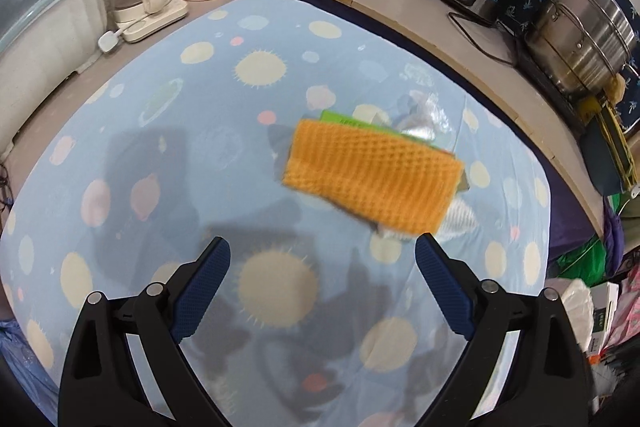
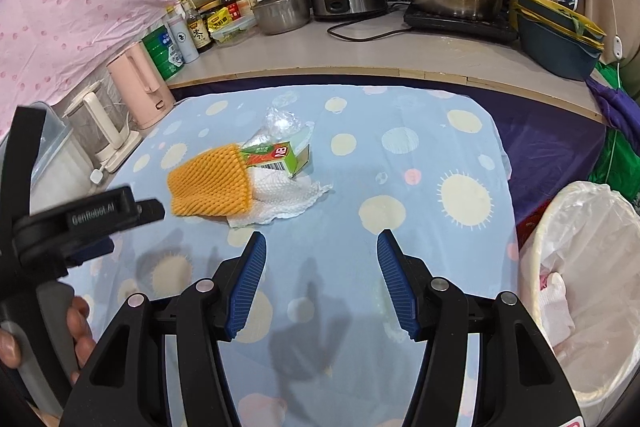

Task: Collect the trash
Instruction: 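Move both tools back over the table toward the orange sponge, then grasp the orange mesh sponge with the left tool while the right tool grasps the white tissue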

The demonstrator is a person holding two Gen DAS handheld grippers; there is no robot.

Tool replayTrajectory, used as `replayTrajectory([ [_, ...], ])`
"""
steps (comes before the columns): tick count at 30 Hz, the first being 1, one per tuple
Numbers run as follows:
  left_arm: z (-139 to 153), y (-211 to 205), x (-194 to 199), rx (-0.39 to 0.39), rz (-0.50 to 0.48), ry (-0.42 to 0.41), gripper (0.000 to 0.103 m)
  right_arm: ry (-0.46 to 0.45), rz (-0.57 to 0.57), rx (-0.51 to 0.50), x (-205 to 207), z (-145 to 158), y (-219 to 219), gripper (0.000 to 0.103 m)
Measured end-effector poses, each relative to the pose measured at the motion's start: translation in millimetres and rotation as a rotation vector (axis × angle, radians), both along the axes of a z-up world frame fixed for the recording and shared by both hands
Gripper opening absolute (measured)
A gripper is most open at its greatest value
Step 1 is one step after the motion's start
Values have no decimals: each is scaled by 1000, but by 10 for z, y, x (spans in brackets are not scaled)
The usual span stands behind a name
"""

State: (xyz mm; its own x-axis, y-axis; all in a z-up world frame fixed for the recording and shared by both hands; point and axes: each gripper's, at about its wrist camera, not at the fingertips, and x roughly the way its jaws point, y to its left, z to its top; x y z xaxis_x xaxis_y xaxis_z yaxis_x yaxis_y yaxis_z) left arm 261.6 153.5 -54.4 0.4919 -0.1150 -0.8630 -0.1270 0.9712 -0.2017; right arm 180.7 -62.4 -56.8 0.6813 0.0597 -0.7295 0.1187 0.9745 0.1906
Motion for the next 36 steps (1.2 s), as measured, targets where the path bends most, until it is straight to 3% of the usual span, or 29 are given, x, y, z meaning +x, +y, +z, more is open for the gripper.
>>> replayTrajectory([
  [8, -32, -277, 580, -35, -11, 30, 94, 15, -17, 7, 317, -142, -79, 56],
  [14, -288, -353, 848, -19, 7, 112, 93, 29, -22, 18, 464, -233, -120, 56],
  [17, -380, -330, 813, 4, -8, 125, 84, 36, -18, 24, 499, -275, -115, 56],
  [21, -497, -223, 645, 3, -10, 148, 83, 46, -4, 30, 529, -325, -76, 56],
  [23, -550, -143, 541, 5, -15, 158, 72, 49, 6, 30, 544, -342, -43, 56],
  [26, -586, -37, 410, 7, -24, 163, 67, 50, 22, 30, 563, -357, 1, 56],
  [33, -701, 105, 192, 82, -35, 160, 65, 49, 59, 25, 669, -389, 139, 56],
  [36, -702, 127, 162, 72, -35, 153, 65, 52, 76, 22, 755, -428, 206, 56],
])
